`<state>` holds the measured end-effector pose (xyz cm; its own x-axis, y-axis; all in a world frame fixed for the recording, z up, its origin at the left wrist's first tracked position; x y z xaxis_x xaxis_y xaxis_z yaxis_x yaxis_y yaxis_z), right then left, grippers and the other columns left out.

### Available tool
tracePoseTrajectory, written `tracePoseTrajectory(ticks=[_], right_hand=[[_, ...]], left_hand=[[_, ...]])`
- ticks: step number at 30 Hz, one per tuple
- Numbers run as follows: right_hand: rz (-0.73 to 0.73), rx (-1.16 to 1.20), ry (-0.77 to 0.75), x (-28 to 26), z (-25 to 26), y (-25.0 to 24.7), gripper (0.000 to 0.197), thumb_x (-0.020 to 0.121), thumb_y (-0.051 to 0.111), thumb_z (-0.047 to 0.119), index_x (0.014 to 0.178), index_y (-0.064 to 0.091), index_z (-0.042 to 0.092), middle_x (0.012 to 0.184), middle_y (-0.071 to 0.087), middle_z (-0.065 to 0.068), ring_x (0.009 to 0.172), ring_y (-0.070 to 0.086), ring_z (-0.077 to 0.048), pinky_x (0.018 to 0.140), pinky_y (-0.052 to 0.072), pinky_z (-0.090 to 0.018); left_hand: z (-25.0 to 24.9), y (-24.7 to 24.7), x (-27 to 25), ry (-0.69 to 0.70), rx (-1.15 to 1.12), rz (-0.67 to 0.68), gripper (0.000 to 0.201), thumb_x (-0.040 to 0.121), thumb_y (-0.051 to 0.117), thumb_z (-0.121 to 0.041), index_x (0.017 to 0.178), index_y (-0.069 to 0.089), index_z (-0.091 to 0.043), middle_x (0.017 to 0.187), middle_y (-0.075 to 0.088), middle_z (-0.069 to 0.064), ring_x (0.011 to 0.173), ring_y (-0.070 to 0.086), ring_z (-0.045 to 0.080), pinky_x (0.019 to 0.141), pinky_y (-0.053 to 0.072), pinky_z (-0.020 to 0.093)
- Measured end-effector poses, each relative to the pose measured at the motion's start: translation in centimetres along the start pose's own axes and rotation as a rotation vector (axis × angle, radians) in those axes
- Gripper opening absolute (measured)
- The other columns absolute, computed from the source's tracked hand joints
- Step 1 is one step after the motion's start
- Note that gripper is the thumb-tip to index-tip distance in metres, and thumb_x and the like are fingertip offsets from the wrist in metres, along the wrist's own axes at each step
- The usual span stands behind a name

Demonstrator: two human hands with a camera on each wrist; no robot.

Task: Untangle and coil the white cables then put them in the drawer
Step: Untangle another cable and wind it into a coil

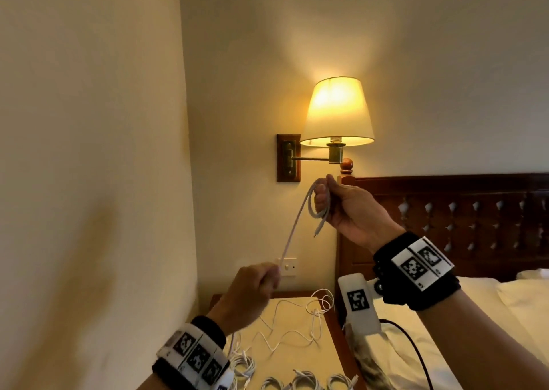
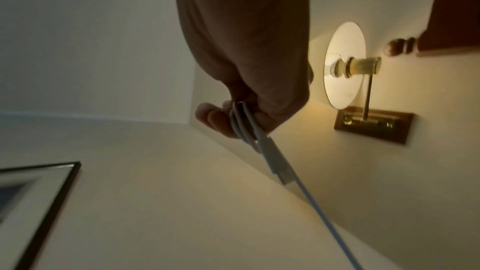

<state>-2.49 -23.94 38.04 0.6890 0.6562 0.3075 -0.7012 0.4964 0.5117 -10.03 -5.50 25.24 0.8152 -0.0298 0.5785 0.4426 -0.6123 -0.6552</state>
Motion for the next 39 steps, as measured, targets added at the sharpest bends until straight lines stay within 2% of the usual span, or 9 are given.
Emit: tracePoseTrajectory(ticks=[2, 5, 10, 17, 22, 25, 30, 36, 39], right_hand=[[-0.006, -0.299, -0.048, 0.4, -0.9, -0.1, 0.029, 0.105, 0.037, 0.027, 0.095, 0.058, 0.009, 0.078, 0.063, -0.004, 0.069, 0.063, -0.013, 0.065, 0.053, -0.025], [-0.021, -0.634, -0.123, 0.4, -2.3, 0.2, 0.030, 0.104, 0.039, 0.023, 0.098, 0.060, 0.002, 0.081, 0.071, -0.009, 0.075, 0.069, -0.018, 0.069, 0.055, -0.025], [0.073, -0.787, -0.141, -0.3, -3.1, 0.3, 0.034, 0.103, 0.041, 0.022, 0.098, 0.065, -0.001, 0.079, 0.067, -0.007, 0.074, 0.066, -0.016, 0.070, 0.056, -0.023], [0.172, -0.608, -0.044, -1.1, -3.3, 0.8, 0.034, 0.105, 0.034, 0.022, 0.097, 0.062, 0.004, 0.072, 0.063, -0.006, 0.066, 0.059, -0.015, 0.067, 0.052, -0.024], [0.166, -0.450, 0.046, -1.0, -3.7, 0.9, 0.034, 0.105, 0.034, 0.025, 0.091, 0.060, 0.008, 0.063, 0.052, -0.002, 0.062, 0.050, -0.015, 0.070, 0.047, -0.028], [0.152, -0.309, 0.138, -0.9, -3.7, 0.8, 0.034, 0.105, 0.034, 0.025, 0.089, 0.059, 0.008, 0.068, 0.055, -0.006, 0.065, 0.055, -0.017, 0.070, 0.051, -0.029], [0.161, -0.068, 0.223, -0.7, -3.8, 1.1, 0.037, 0.105, 0.032, 0.026, 0.084, 0.058, 0.009, 0.060, 0.048, -0.001, 0.056, 0.050, -0.013, 0.057, 0.049, -0.023], [0.114, 0.089, 0.268, -0.6, -4.0, 1.0, 0.036, 0.105, 0.033, 0.025, 0.085, 0.057, 0.007, 0.057, 0.046, 0.001, 0.050, 0.047, -0.010, 0.051, 0.047, -0.020], [0.084, 0.212, 0.230, -0.3, -3.5, 0.4, 0.035, 0.105, 0.032, 0.025, 0.087, 0.056, 0.008, 0.057, 0.043, 0.003, 0.049, 0.046, -0.009, 0.049, 0.045, -0.020]], left_hand=[[-2.9, 0.0, -0.4, 0.128, 0.066, 0.127, 0.038, 0.102, 0.041, -0.024, 0.066, 0.050, -0.019, 0.058, 0.044, -0.008, 0.054, 0.040, 0.006, 0.055, 0.031, 0.019], [-7.4, -2.0, 0.4, 0.255, 0.029, 0.105, 0.037, 0.102, 0.042, -0.028, 0.070, 0.053, -0.013, 0.059, 0.048, -0.007, 0.052, 0.042, 0.007, 0.053, 0.032, 0.018], [-9.7, -5.0, 2.6, 0.331, 0.028, 0.016, 0.030, 0.101, 0.045, -0.022, 0.073, 0.049, -0.032, 0.062, 0.049, -0.014, 0.055, 0.049, 0.002, 0.054, 0.036, 0.009], [-7.3, -6.9, 5.2, 0.322, 0.197, -0.247, 0.022, 0.098, 0.038, -0.038, 0.078, 0.046, -0.038, 0.062, 0.049, -0.016, 0.058, 0.052, 0.006, 0.058, 0.037, 0.015], [-5.5, -6.0, 5.5, 0.082, -0.031, -0.178, 0.033, 0.099, 0.038, -0.041, 0.121, 0.054, -0.023, 0.083, 0.065, -0.009, 0.070, 0.057, -0.003, 0.066, 0.044, 0.012], [-5.3, -5.4, 5.2, -0.078, -0.312, -0.048, 0.033, 0.100, 0.038, -0.039, 0.099, 0.065, -0.020, 0.061, 0.051, -0.014, 0.056, 0.046, 0.004, 0.058, 0.039, 0.018], [-4.7, -4.6, 5.5, -0.160, -0.580, -0.052, 0.041, 0.098, 0.038, -0.044, 0.105, 0.067, -0.016, 0.067, 0.042, 0.003, 0.059, 0.037, 0.012, 0.054, 0.036, 0.024], [-4.1, -4.2, 5.4, -0.069, -0.472, -0.120, 0.048, 0.098, 0.039, -0.040, 0.100, 0.066, -0.001, 0.058, 0.050, -0.009, 0.052, 0.040, 0.007, 0.049, 0.037, 0.018], [-3.2, -4.0, 5.0, 0.007, -0.386, -0.132, 0.038, 0.101, 0.039, -0.030, 0.083, 0.064, -0.007, 0.059, 0.049, -0.006, 0.051, 0.041, 0.004, 0.049, 0.036, 0.015]])
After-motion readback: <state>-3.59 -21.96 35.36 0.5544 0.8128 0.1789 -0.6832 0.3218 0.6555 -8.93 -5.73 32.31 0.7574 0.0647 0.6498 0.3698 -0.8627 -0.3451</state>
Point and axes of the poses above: each hand's wrist, its own x-axis towards the middle knuckle, its own y-axis out of the palm, z = x × y, the point moved 1 cm from there along x, towards the middle knuckle
